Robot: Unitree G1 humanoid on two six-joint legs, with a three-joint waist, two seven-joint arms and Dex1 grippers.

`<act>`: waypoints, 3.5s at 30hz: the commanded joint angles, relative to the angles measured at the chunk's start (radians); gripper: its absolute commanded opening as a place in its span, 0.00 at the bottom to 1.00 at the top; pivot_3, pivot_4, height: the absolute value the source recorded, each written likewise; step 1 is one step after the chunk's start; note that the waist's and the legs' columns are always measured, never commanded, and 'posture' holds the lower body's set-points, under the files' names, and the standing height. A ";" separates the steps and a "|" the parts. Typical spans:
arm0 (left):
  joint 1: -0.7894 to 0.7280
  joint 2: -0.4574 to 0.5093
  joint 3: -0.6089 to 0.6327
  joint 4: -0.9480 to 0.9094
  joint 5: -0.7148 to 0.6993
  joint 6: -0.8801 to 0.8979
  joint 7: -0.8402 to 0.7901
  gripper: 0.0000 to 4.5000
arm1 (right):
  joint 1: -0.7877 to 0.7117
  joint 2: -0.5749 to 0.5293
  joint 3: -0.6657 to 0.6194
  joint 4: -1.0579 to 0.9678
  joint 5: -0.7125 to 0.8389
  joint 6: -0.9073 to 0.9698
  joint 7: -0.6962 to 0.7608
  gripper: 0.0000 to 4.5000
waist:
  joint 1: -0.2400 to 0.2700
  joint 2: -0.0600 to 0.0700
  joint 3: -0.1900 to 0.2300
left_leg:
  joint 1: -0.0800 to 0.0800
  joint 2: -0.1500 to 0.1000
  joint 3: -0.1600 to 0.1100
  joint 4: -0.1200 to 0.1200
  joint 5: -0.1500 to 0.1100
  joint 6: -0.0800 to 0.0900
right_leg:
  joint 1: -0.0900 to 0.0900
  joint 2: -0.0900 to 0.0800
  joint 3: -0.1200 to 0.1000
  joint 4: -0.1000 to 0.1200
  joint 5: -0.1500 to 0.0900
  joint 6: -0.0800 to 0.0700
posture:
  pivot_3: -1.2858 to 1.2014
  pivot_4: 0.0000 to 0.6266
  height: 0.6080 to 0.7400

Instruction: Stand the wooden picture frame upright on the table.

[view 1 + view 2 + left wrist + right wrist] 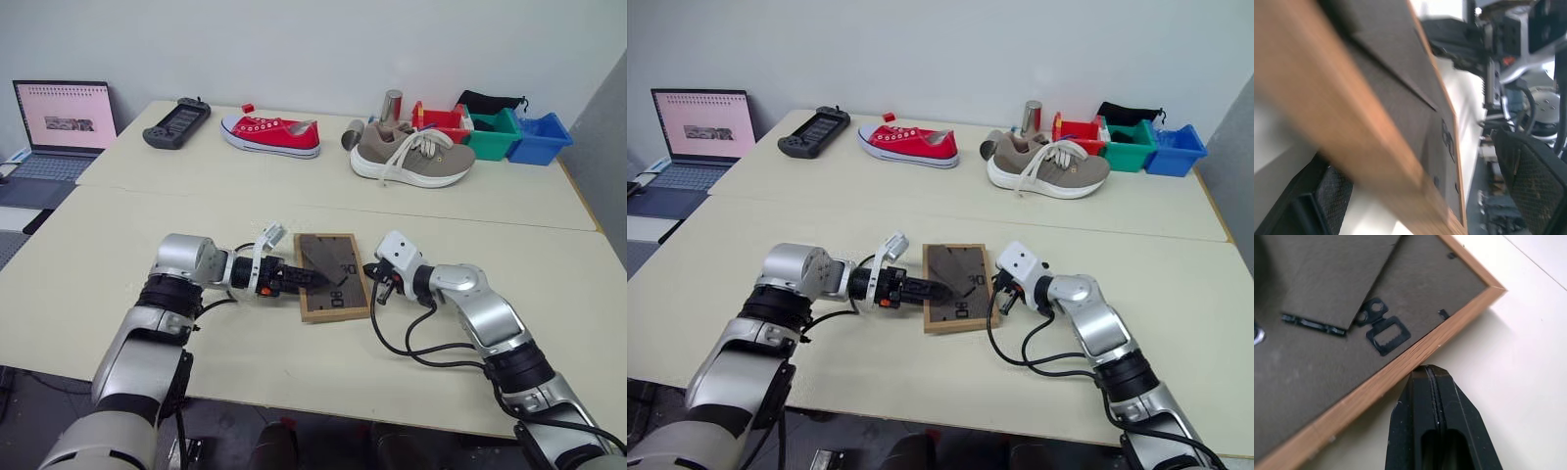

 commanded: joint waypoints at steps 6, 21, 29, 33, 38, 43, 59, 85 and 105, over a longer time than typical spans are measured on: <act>0.038 -0.029 0.000 -0.042 -0.013 0.004 0.060 1.00 | -0.033 0.026 0.003 -0.055 0.016 0.026 -0.004 0.00 | 0.000 0.000 0.000 | 0.000 0.000 0.000 0.000 0.000 0.000 | 0.000 0.000 0.000 0.000 0.000 0.000 | 0.52 0.24 1.00; 0.041 0.013 0.010 -0.118 -0.077 0.052 0.010 0.56 | -0.046 0.013 -0.018 -0.019 0.015 0.017 -0.006 0.00 | -0.004 0.000 0.000 | 0.000 0.001 0.000 0.000 0.000 0.000 | -0.001 0.001 0.000 0.000 0.000 0.000 | 0.52 0.24 1.00; 0.068 0.013 0.069 -0.151 -0.088 0.006 0.063 0.60 | -0.050 0.011 -0.019 0.004 0.016 0.003 -0.010 0.00 | -0.004 0.000 0.000 | 0.000 0.001 0.000 0.000 0.000 0.000 | -0.001 0.001 0.000 0.000 0.000 0.000 | 0.52 0.24 1.00; 0.072 0.018 0.085 -0.158 -0.097 0.008 0.085 0.76 | -0.053 0.015 -0.018 0.015 0.018 -0.005 -0.012 0.00 | -0.004 0.000 0.000 | 0.000 0.001 0.000 0.000 0.000 0.000 | -0.001 0.001 0.000 0.000 0.000 0.000 | 0.52 0.24 1.00; 0.077 0.038 0.112 -0.171 -0.116 0.042 0.117 1.00 | -0.051 0.017 -0.015 0.026 0.018 -0.016 -0.011 0.00 | -0.005 0.000 0.000 | 0.000 0.001 0.000 0.000 0.000 0.000 | -0.001 0.001 0.000 0.000 0.000 0.000 | 0.52 0.24 1.00; 0.123 0.068 0.187 -0.252 -0.175 0.128 0.155 1.00 | -0.053 0.018 -0.018 0.043 0.019 -0.029 -0.011 0.00 | -0.009 0.000 0.000 | 0.000 0.001 0.000 0.000 0.000 0.000 | -0.001 0.001 0.000 0.000 0.000 0.000 | 0.52 0.24 1.00; 0.125 -0.041 0.266 -0.265 -0.123 0.091 0.432 1.00 | -0.066 0.042 0.000 0.085 0.015 -0.059 -0.006 0.00 | -0.001 0.000 0.000 | 0.000 0.001 0.001 0.000 0.000 0.000 | -0.001 0.000 0.000 0.000 0.000 0.000 | 0.52 0.24 1.00; 0.211 -0.007 0.370 -0.466 -0.227 0.055 0.518 1.00 | -0.063 0.052 0.001 0.101 0.015 -0.076 -0.012 0.00 | -0.009 0.000 0.000 | -0.001 0.001 0.001 -0.001 0.001 -0.003 | -0.002 0.000 0.001 -0.001 0.000 0.000 | 0.52 0.24 1.00; 0.311 -0.028 0.586 -0.532 -0.494 0.297 0.635 1.00 | -0.068 0.047 -0.006 0.106 0.016 -0.078 -0.015 0.00 | -0.011 0.000 0.000 | -0.001 0.001 0.001 -0.001 0.001 -0.003 | -0.002 0.000 0.001 -0.001 0.000 0.000 | 0.52 0.24 1.00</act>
